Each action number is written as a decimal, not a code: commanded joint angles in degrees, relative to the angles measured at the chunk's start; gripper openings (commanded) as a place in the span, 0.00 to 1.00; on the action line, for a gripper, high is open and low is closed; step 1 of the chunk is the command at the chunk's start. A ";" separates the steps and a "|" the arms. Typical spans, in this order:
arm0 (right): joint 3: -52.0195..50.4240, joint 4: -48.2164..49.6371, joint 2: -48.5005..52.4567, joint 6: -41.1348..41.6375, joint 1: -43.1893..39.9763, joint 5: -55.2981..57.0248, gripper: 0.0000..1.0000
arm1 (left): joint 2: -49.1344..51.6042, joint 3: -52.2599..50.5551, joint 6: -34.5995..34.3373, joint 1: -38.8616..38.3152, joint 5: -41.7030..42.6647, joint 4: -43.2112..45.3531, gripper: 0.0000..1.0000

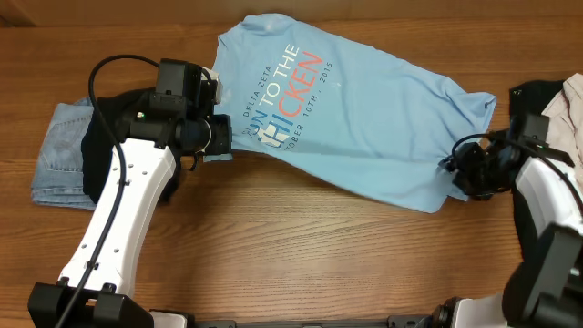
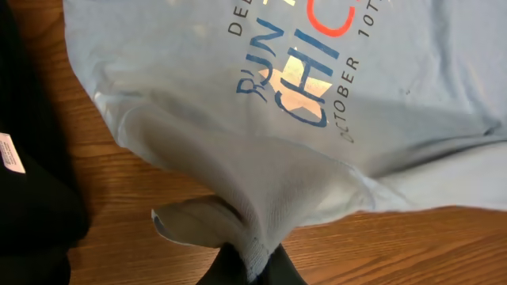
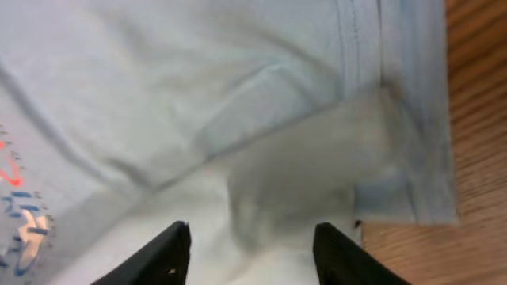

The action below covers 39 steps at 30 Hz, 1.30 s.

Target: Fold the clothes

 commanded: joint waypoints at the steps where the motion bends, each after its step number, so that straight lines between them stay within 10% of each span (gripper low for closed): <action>1: 0.68 -3.98 -0.15 -3.23 0.20 -1.38 0.58 | 0.13 0.24 0.09 -0.28 -0.44 0.24 0.04; 8: -2.51 -11.47 -0.15 -4.11 0.20 1.22 0.60 | 0.13 0.24 0.11 -0.28 -0.44 1.14 0.04; 14: -11.69 0.87 -0.15 2.75 0.20 0.76 0.33 | 0.13 0.24 0.11 -0.28 -0.46 1.57 0.04; 20: -12.55 4.63 -0.15 4.50 0.20 0.55 0.46 | 0.13 0.24 0.11 -0.28 -0.44 1.77 0.04; 24: -12.41 5.60 -0.17 4.57 0.20 0.57 0.08 | 0.13 0.24 0.11 -0.28 -0.46 1.75 0.04; 39: 12.96 -25.62 -12.68 1.20 0.09 25.77 0.04 | -1.31 4.94 0.11 -0.28 -0.44 -2.95 0.04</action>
